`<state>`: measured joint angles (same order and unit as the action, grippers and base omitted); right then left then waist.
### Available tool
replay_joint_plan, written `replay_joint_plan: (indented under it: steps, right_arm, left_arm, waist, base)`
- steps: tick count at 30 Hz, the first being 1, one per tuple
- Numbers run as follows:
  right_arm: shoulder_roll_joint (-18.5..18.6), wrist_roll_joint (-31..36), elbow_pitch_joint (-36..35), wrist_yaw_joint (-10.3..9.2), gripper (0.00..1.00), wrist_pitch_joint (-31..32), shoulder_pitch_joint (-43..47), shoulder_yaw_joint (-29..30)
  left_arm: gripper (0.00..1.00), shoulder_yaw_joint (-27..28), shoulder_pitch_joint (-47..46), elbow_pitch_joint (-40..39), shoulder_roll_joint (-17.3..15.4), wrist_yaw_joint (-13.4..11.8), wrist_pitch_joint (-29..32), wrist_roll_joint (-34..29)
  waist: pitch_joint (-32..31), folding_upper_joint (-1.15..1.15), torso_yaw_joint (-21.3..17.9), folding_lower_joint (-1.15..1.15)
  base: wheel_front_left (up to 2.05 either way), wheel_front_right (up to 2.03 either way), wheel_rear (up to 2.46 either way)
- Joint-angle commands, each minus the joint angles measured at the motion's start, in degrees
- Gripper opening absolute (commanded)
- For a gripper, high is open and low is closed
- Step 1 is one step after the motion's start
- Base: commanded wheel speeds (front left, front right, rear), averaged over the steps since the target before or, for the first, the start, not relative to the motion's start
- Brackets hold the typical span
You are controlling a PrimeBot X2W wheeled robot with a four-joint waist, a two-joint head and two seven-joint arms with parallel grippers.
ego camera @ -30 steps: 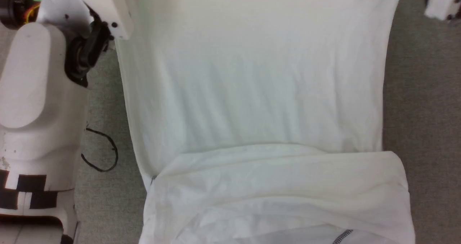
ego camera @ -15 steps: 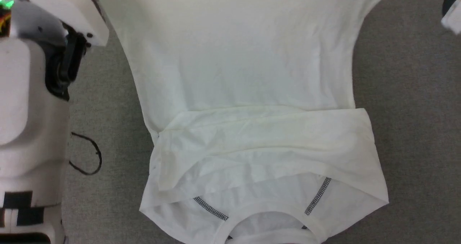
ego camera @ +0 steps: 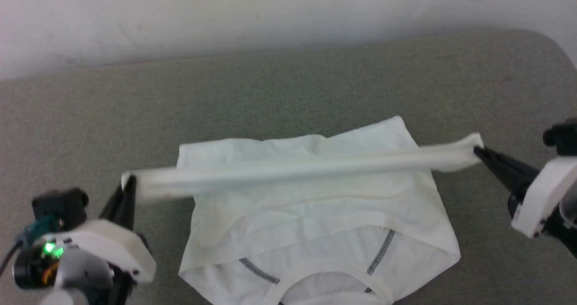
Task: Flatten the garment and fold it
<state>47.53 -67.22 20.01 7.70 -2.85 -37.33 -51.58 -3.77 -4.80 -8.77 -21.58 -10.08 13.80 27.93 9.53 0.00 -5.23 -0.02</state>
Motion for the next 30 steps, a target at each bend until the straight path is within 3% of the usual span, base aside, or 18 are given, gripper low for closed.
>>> replay_joint_plan:
  steps: [1, 7, 14, 15, 16, 17, 23, 30]
  right_arm:
    - [1.9, 0.0, 0.3, -0.21, 0.00, -0.8, 4.2, 0.9]
    - [1.7, -1.5, -0.5, -0.21, 0.00, -1.7, 17.0, 4.4]
    - [-2.6, 0.0, 2.2, -0.21, 0.00, -0.9, 27.5, 8.8]
    - [-3.3, 0.6, 2.5, -0.21, 0.08, -0.5, 28.7, 9.4]
    - [-4.1, 1.4, 2.7, -0.21, 0.49, 0.0, 29.8, 9.9]
    - [-5.0, 2.1, 2.6, -0.21, 1.00, 0.3, 30.7, 10.6]
    - [-8.7, 9.0, -0.4, -0.21, 1.00, -1.2, 36.2, 19.2]
    - [-13.9, 18.8, -10.5, -0.21, 1.00, -0.2, 42.8, 37.3]
  left_arm:
    - [0.00, 1.3, 5.3, -2.2, -0.3, -1.6, 1.0, 0.7]
    - [0.00, -0.3, 18.2, -6.7, 1.5, -2.7, 5.3, 3.8]
    - [0.00, -1.4, 24.9, -2.6, 3.2, -3.1, 7.9, 7.2]
    - [0.09, -1.7, 25.3, -2.0, 3.5, -2.5, 8.0, 7.8]
    - [0.46, -2.0, 25.5, -1.6, 3.8, -1.8, 7.8, 8.4]
    - [1.00, -2.0, 25.5, -1.1, 4.4, -1.5, 7.4, 9.1]
    - [1.00, -1.0, 24.8, 0.6, 5.1, 0.5, 0.9, 8.5]
    - [1.00, 0.6, 20.4, -0.4, 6.5, 1.6, -12.2, 4.2]
  waist:
    - [-2.8, 0.00, -0.7, 0.02]
    - [-4.1, 0.00, -0.7, 0.02]
    - [-4.4, 0.00, -1.4, 0.02]
    - [-4.4, 0.00, -1.5, 0.02]
    - [-4.4, 0.00, -1.5, 0.02]
    - [-4.3, 0.00, -1.5, 0.02]
    - [-5.0, 0.00, -1.6, 0.02]
    - [-5.7, 0.00, -1.3, 0.02]
  base:
    - [0.00, 0.00, 0.00]
    - [0.00, 0.00, 0.00]
    - [0.00, 0.00, 0.00]
    - [0.00, 0.00, 0.00]
    - [0.00, 0.00, 0.00]
    - [0.00, 0.00, 0.00]
    - [0.00, 0.00, 0.00]
    - [0.00, 0.00, 0.00]
